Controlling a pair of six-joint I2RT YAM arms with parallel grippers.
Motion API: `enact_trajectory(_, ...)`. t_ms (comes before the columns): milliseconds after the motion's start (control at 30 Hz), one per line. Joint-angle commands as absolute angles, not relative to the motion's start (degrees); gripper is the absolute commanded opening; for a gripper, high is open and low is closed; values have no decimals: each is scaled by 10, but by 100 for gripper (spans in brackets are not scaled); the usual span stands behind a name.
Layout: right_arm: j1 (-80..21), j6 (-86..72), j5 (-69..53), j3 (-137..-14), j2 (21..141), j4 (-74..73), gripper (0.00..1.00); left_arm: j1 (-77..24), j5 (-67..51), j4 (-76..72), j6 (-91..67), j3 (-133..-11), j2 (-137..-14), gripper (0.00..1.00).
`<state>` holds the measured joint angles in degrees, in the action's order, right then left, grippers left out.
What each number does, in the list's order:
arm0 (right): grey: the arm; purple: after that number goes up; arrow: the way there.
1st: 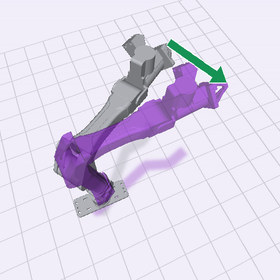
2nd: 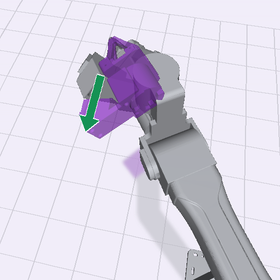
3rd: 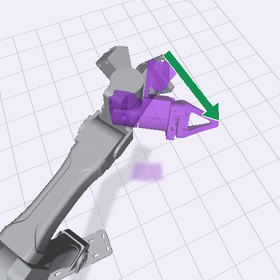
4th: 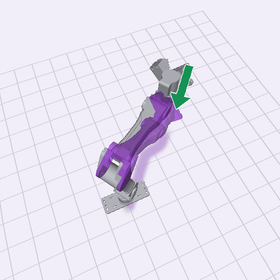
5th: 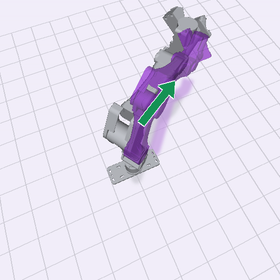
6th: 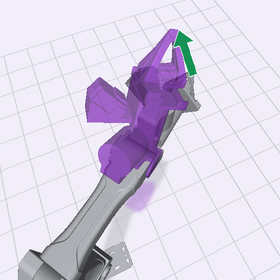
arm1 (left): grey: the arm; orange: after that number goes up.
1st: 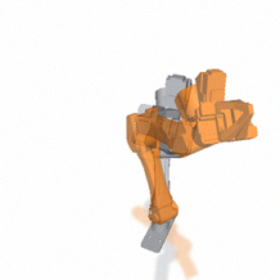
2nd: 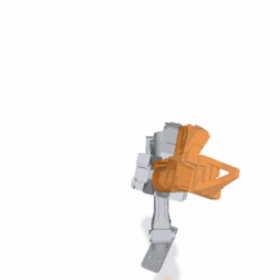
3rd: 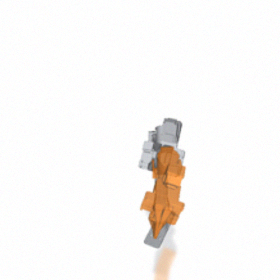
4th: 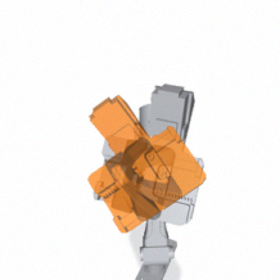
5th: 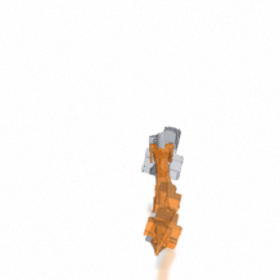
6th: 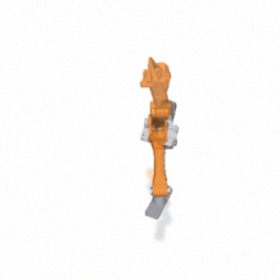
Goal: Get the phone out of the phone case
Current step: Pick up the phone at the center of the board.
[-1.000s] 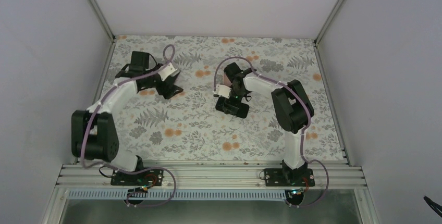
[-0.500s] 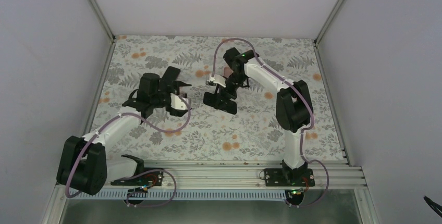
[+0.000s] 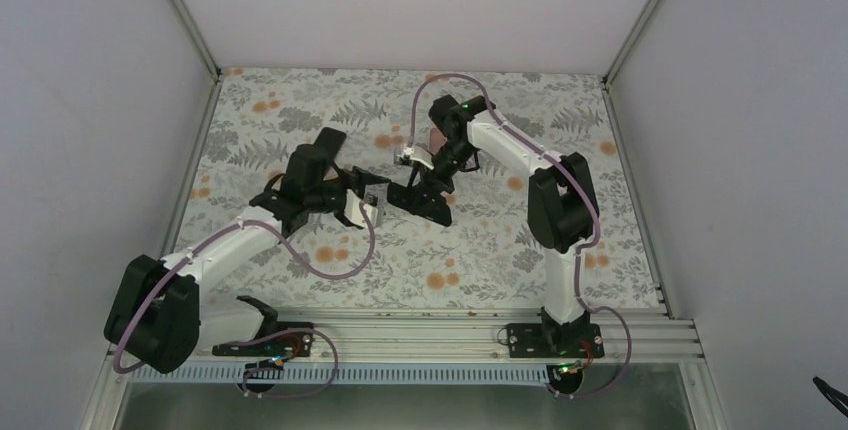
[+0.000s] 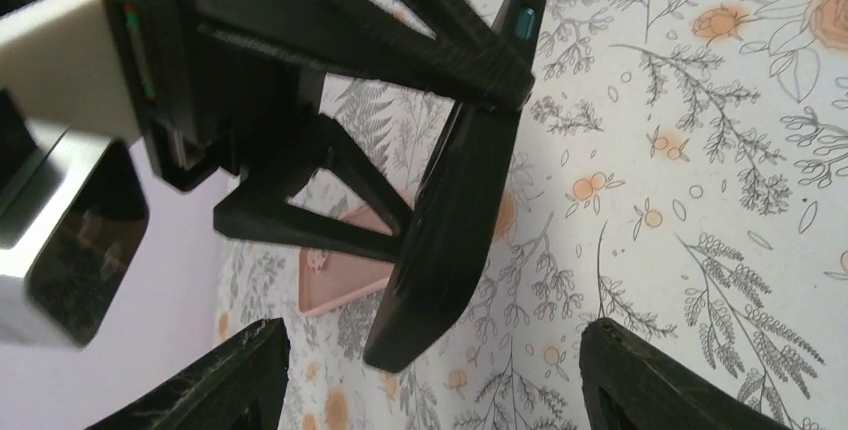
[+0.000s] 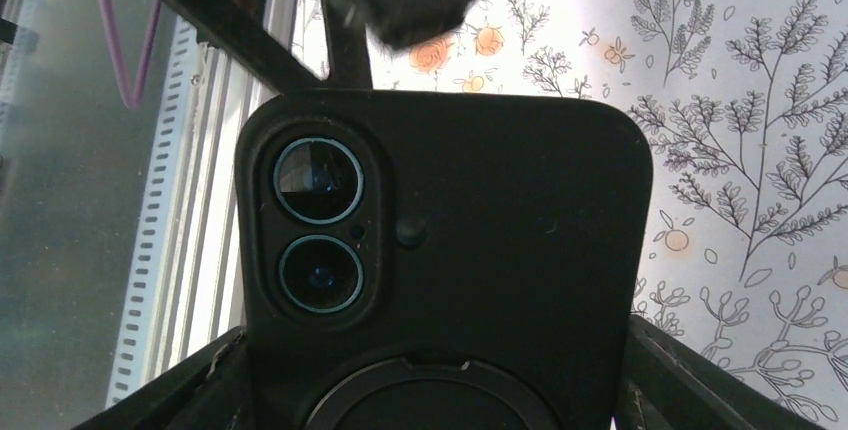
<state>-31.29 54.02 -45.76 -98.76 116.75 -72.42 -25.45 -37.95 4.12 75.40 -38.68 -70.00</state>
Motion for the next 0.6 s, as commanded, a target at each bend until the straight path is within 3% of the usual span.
enact_trajectory(0,-314,548,-518,-1006,1153,-738,61,-277,-392,43,762,-409,-700,72)
enact_trajectory(167,-320,546,-534,-1010,1143,-738,60,-298,-401,61,748,-438,-722,70)
enact_trajectory(567,-325,541,-540,-997,1115,-738,60,-315,-401,123,753,-484,-766,50)
